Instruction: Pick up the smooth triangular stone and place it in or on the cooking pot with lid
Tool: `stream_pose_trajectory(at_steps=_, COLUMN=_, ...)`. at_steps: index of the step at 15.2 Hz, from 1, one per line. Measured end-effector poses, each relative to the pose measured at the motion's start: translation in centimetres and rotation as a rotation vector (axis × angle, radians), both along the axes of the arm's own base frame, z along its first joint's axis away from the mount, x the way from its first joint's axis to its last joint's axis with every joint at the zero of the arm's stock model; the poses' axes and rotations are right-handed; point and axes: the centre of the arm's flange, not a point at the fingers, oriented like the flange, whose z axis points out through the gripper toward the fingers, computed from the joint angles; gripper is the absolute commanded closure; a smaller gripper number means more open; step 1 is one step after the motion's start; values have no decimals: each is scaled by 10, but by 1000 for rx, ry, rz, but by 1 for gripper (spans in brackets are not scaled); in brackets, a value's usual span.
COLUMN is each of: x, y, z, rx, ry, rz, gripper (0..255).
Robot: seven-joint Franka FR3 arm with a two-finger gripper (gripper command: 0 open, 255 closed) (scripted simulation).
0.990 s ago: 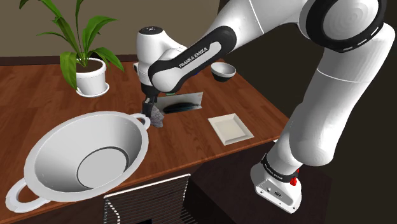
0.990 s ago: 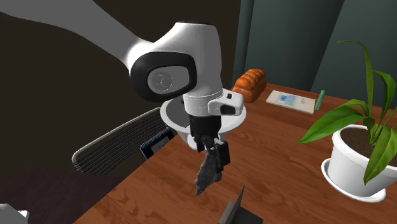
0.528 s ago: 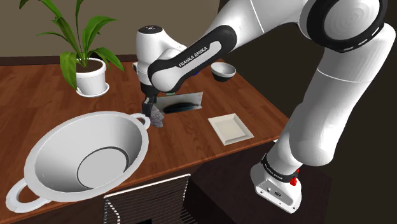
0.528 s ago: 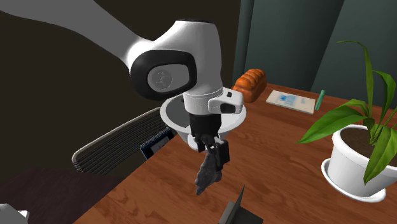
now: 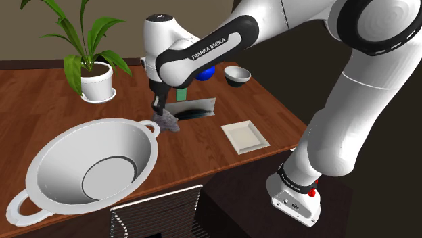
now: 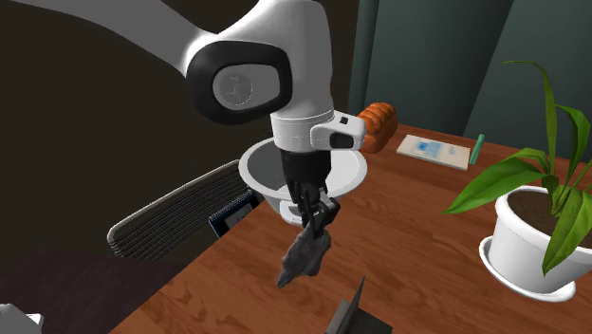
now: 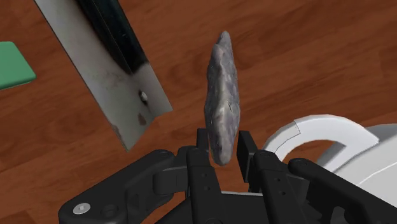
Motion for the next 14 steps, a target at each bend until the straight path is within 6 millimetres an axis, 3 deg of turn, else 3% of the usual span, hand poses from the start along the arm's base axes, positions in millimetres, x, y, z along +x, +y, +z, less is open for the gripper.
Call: stream_pose_trajectory(at_steps=14, x=1, y=0, z=75, rx=0, ry=0, rz=0, gripper=255)
